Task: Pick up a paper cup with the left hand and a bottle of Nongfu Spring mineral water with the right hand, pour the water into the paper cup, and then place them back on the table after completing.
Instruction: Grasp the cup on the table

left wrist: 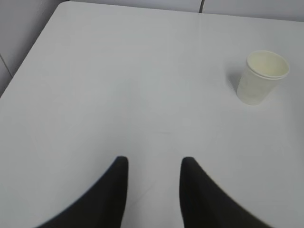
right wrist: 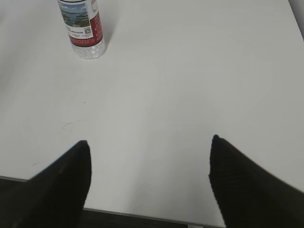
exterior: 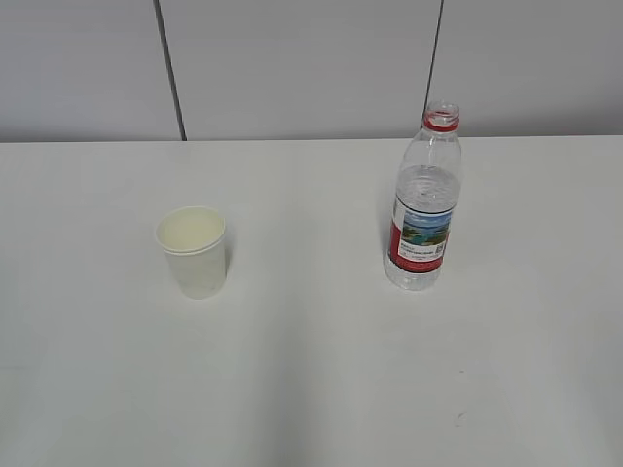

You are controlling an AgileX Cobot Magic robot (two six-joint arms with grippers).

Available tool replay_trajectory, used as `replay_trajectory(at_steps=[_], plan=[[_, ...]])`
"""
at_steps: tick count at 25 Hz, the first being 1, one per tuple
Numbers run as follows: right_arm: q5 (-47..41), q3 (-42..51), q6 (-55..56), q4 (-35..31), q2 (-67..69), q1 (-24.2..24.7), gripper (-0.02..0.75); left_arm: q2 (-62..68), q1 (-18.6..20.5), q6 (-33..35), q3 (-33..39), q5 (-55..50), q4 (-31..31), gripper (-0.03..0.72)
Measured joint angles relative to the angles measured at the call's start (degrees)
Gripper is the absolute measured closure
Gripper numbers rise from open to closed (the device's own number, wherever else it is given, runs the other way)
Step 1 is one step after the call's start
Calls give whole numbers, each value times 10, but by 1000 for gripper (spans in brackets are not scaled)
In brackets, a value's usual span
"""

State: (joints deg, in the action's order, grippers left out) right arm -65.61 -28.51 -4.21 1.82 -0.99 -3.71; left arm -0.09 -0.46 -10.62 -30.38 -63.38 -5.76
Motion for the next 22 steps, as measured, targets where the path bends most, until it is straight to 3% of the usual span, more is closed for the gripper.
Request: replay_trajectory(at_steps=[22], plan=[[0, 0, 0, -2, 0, 0, 166, 0, 0, 0, 0, 1, 4, 450]])
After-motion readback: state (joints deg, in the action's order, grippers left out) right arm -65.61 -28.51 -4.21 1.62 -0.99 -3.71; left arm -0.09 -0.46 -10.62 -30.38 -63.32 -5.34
